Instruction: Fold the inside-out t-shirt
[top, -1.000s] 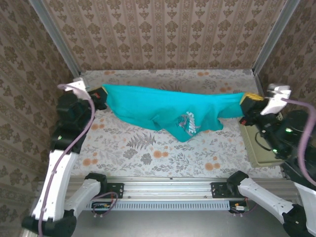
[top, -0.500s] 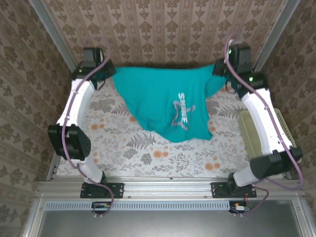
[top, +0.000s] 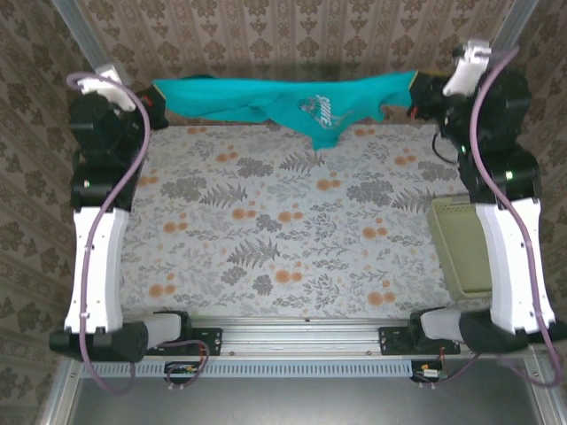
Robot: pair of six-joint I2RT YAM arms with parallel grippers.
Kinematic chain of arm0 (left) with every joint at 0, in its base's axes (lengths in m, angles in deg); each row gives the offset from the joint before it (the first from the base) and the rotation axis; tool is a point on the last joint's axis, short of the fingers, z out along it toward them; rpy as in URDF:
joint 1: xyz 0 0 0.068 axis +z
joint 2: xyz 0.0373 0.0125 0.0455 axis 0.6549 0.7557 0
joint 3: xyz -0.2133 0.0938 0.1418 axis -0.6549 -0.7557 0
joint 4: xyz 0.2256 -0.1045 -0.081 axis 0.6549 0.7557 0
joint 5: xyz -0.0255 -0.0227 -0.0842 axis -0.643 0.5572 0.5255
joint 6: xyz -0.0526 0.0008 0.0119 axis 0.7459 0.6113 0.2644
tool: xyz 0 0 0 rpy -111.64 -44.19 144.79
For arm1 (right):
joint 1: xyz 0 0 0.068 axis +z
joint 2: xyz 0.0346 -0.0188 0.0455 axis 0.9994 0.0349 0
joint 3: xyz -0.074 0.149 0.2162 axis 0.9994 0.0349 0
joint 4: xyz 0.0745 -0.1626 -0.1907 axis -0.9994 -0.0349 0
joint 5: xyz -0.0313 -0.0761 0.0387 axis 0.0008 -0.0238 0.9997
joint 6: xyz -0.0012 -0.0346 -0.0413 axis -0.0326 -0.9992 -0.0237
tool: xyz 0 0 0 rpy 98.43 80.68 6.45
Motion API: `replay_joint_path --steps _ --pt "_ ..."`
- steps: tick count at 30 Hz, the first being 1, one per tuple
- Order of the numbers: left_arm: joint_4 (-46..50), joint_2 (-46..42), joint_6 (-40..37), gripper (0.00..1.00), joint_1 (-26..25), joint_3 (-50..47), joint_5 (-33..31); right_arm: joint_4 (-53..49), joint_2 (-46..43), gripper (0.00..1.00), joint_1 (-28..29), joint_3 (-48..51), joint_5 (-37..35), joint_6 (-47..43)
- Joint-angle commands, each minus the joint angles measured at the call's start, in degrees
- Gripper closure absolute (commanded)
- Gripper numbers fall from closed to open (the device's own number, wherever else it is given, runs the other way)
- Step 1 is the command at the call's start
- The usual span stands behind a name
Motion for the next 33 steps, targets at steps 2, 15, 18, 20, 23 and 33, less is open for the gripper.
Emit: replay_joint_path --steps 2,15,18,20,23,33 --pt "-2.5 -2.0 7.1 1.0 -0.2 -22.9 2.9 5.7 -8.7 1.0 0.4 25.3 5.2 8.1" --pt "-1.4 -3.4 11.8 1.0 -6.9 -61.7 10.2 3.0 -32.2 1.0 1.6 78.7 10.1 29.2" --pt "-1.2 -7.0 14.0 1.0 -8.5 -64.4 7.6 -3.5 -40.0 0.96 1.6 81.9 7.4 33.8" --pt "-0.3 -9.9 15.3 0.98 -9.3 -65.5 6.1 -4.6 -44.0 0.94 1.6 84.4 8.8 37.3" --pt "3.7 -15.8 16.9 0.96 -11.5 -65.9 3.3 -5.7 -48.8 0.92 1.7 87.1 11.9 42.1" --pt "17.3 -36.3 19.9 0.44 -14.5 -60.7 -14.0 -16.2 -47.2 0.45 1.8 71.1 -2.3 32.7"
